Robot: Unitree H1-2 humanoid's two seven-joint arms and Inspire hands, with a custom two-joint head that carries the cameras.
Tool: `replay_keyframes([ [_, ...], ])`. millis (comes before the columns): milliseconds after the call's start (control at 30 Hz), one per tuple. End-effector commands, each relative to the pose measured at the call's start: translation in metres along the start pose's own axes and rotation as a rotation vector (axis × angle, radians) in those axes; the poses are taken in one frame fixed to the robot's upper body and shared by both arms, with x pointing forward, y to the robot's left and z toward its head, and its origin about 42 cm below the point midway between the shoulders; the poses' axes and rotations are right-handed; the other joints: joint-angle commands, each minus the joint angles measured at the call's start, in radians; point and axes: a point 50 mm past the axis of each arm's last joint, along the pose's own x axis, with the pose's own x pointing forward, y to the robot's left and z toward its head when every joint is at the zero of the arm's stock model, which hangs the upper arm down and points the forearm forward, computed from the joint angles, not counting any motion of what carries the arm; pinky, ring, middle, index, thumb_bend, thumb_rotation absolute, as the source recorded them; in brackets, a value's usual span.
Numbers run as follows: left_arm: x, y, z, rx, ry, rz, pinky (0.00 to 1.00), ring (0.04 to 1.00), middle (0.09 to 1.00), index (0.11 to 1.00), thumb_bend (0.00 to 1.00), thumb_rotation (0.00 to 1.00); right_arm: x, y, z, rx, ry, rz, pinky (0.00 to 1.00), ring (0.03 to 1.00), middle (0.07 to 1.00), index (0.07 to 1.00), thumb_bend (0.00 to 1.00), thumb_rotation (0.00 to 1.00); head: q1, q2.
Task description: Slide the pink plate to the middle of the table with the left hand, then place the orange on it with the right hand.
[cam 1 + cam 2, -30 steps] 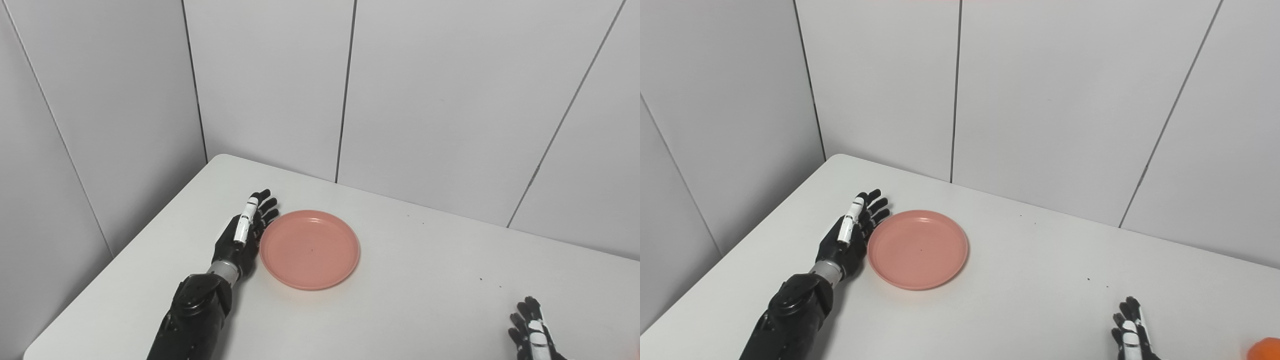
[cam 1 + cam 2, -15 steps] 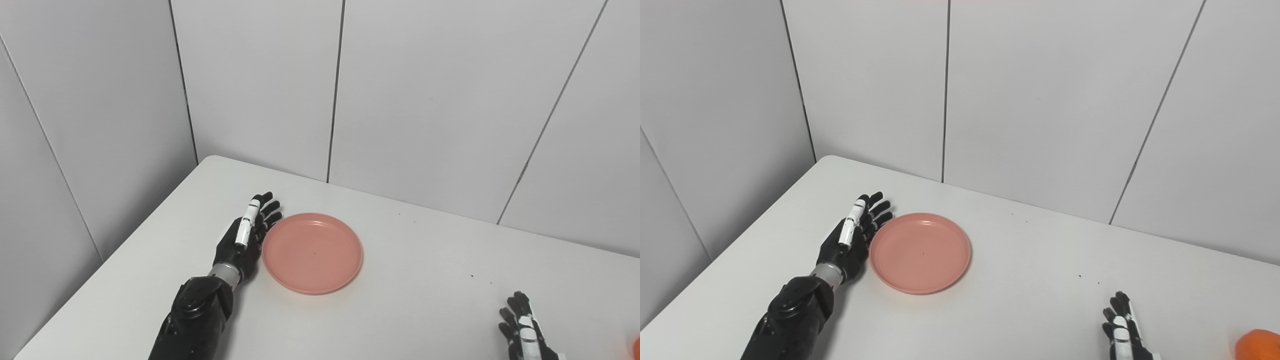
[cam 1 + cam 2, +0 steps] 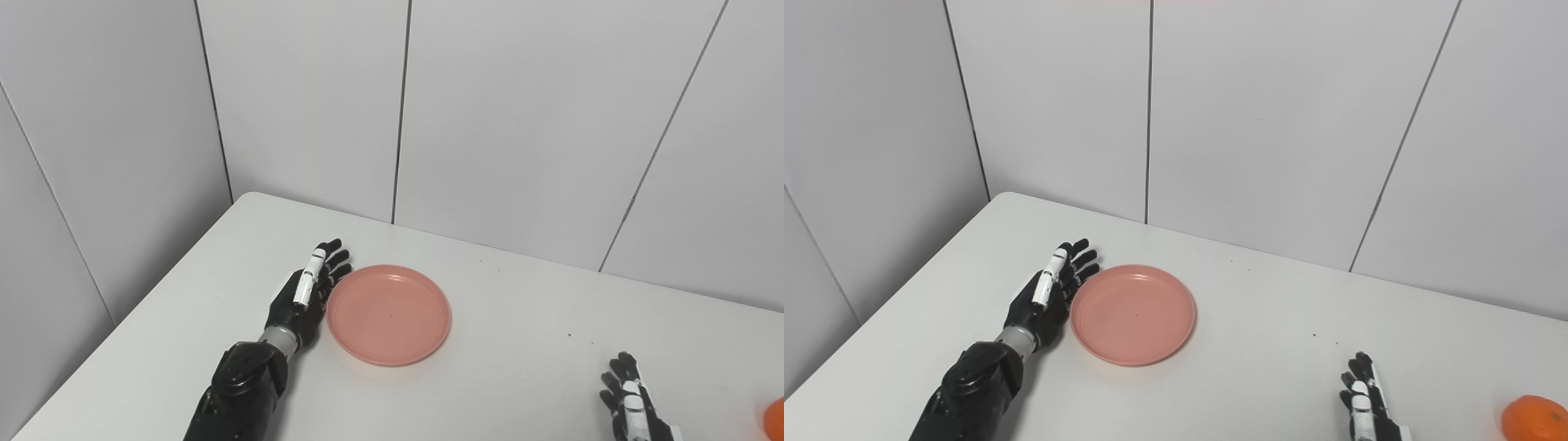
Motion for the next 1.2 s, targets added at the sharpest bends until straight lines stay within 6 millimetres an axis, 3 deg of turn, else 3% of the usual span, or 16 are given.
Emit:
replay_keyframes([
  [0,0.008,-0.024,0.006,-0.005,0.000,-0.089,0.94,0.939,0.946,0.930,0.32,1.00,0.004,0.008,0.009,0.007,-0.042,0.016,0.93,0.941,0.953,0.957,0.23,1.00,-0.004,0.003],
  [433,0.011,-0.062,-0.012,0.026,0.050,-0.160,0.94,0.936,0.937,0.920,0.34,1.00,0.006,0.007,0.007,0.000,-0.048,0.018,0.94,0.941,0.953,0.957,0.23,1.00,-0.020,0.008],
  [667,0.011,-0.071,-0.021,0.042,0.061,-0.213,0.94,0.947,0.955,0.938,0.35,1.00,0.006,0.009,0.007,0.001,-0.048,0.023,0.94,0.943,0.955,0.960,0.24,1.00,-0.041,0.015],
  [1167,-0.003,-0.117,-0.028,0.034,0.069,-0.252,0.93,0.930,0.929,0.914,0.34,1.00,0.008,0.016,0.008,0.005,-0.048,0.016,0.92,0.934,0.945,0.948,0.23,1.00,-0.067,0.024],
])
